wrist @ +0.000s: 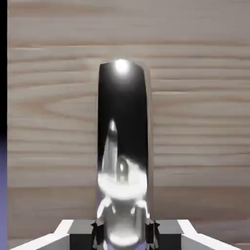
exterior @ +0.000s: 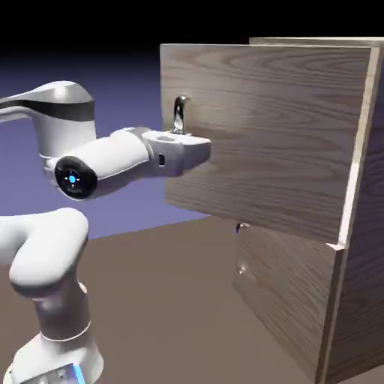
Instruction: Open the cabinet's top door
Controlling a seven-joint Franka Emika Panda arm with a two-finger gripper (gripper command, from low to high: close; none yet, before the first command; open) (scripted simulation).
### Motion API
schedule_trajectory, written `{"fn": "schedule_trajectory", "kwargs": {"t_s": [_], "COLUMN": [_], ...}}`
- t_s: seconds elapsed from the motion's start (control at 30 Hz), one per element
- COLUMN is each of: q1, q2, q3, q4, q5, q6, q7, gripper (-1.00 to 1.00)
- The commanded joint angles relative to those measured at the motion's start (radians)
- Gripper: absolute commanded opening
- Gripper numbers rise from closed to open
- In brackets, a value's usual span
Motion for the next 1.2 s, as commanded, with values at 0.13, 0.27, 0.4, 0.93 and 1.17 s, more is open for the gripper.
{"fn": "schedule_trajectory", "kwargs": {"t_s": [0.13,0.27,0.4,0.93,1.17], "q1": [0.022,0.078,0.177,0.743,0.941], "q2": [0.068,0.142,0.222,0.359,0.340], "q3": [-0.181,-0.326,-0.471,-0.913,-1.013], "q4": [0.075,0.169,0.295,0.863,1.058], "q5": [-0.161,-0.281,-0.389,-0.625,-0.663], "q6": [-0.152,-0.282,-0.421,-0.885,-1.017], "q7": [-0.019,-0.039,-0.058,-0.046,-0.006], "gripper": [-1.00,-1.00,-1.00,-1.00,1.00]}}
